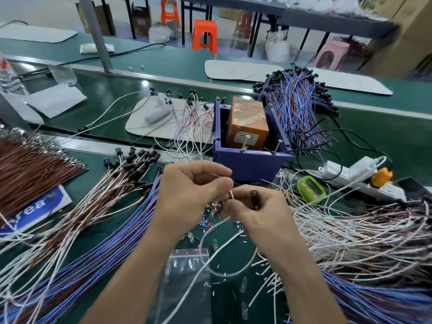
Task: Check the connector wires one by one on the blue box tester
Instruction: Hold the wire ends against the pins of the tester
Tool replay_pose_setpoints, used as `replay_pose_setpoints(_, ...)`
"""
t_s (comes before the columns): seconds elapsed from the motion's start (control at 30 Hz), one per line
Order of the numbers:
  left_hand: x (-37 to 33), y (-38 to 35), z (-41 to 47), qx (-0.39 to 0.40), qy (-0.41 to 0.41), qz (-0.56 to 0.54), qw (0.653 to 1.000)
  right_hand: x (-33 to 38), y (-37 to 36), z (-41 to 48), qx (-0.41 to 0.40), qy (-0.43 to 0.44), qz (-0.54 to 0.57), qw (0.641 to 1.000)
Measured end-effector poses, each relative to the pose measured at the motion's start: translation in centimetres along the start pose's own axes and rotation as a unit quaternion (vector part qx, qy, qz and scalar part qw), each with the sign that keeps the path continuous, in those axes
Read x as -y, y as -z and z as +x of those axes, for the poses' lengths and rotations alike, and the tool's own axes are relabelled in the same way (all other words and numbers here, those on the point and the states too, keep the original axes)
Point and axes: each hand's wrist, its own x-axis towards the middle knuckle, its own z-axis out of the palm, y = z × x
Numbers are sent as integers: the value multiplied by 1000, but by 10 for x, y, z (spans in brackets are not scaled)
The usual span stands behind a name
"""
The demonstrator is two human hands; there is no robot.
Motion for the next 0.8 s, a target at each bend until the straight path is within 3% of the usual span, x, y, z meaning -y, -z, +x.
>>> replay_pose_setpoints(0.23,10,4,-3,-42,30,-7,999,-9,11,-4,-50,-17,83,995)
replay_pose_setpoints(0.37,25,5,-1,-107,54,-69,990,-2,26,-4,-115,-48,231,965)
replay_pose_setpoints(0.43,32,3,-3,-43,65,13,997,4,35,-2,-126,-43,292,947)
replay_pose_setpoints(0.5,38,-7,-8,87,86,95,988,8,40,1,-134,-34,345,928)
replay_pose_setpoints(0.63,42,-25,-18,323,115,120,932,7,45,6,-159,-38,399,902)
replay_pose_setpoints(0.7,44,-24,-23,367,145,99,913,5,50,6,-175,-40,402,898)
replay_pose_setpoints(0.8,47,-14,-23,347,195,88,913,-1,60,4,-202,-47,376,903)
